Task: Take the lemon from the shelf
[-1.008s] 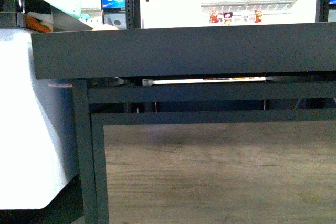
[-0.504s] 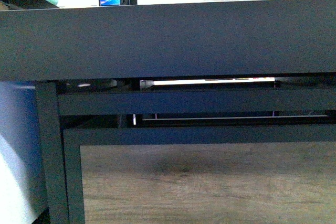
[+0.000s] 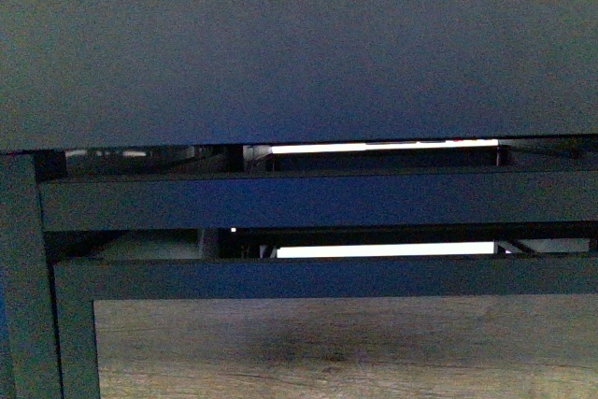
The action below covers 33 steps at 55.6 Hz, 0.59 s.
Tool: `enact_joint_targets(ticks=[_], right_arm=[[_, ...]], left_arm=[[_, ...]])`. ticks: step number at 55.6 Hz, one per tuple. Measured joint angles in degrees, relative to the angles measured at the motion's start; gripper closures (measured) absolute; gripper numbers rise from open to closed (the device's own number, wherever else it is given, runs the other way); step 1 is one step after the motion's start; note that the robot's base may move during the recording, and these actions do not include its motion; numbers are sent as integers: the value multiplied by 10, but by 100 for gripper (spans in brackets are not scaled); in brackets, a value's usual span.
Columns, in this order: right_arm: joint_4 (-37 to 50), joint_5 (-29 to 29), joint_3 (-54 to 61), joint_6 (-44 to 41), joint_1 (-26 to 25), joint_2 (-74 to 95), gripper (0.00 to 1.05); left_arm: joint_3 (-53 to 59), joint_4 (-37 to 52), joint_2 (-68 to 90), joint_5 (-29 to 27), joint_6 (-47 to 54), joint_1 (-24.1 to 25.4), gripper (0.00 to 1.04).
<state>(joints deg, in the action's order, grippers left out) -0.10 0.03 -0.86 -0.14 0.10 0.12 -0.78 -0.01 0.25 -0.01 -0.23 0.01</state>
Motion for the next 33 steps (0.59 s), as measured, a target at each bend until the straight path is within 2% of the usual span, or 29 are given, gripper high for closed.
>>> enact_joint_targets(ticks=[33], right_arm=[[0,0,0,0,0,0,7]], left_arm=[[0,0,0,0,0,0,8]])
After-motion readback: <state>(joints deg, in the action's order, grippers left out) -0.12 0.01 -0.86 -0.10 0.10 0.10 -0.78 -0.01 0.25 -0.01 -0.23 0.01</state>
